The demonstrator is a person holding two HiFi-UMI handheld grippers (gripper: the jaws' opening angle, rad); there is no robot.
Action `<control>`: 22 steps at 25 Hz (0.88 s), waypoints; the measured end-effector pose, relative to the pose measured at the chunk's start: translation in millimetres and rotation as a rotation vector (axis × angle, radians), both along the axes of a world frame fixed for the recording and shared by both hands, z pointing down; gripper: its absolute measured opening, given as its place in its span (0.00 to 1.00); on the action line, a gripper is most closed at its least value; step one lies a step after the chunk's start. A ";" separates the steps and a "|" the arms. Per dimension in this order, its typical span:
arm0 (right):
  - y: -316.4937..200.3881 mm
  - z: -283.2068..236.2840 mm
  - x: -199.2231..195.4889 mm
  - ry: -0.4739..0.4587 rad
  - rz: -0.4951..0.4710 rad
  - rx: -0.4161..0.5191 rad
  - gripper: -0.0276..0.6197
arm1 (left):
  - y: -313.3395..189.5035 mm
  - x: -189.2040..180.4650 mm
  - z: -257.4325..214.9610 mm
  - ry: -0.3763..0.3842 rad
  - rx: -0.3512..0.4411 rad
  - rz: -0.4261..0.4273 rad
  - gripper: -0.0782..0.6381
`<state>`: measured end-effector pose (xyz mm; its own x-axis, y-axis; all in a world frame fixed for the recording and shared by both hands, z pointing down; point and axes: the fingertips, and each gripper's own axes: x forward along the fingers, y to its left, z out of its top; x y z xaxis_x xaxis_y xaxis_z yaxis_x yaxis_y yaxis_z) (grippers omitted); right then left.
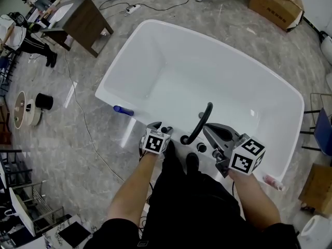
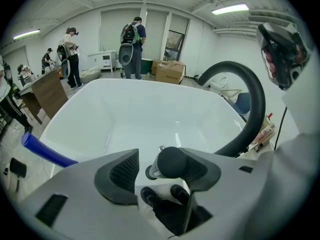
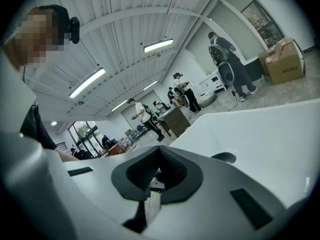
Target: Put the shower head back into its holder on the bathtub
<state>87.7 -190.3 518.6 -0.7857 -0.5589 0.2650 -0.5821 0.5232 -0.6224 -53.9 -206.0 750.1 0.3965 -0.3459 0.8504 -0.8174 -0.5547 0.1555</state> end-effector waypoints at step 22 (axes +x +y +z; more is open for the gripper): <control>5.7 -57.0 -41.9 -0.113 -0.108 0.102 0.07 | 3.9 -23.7 -176.6 0.130 0.326 -0.032 0.45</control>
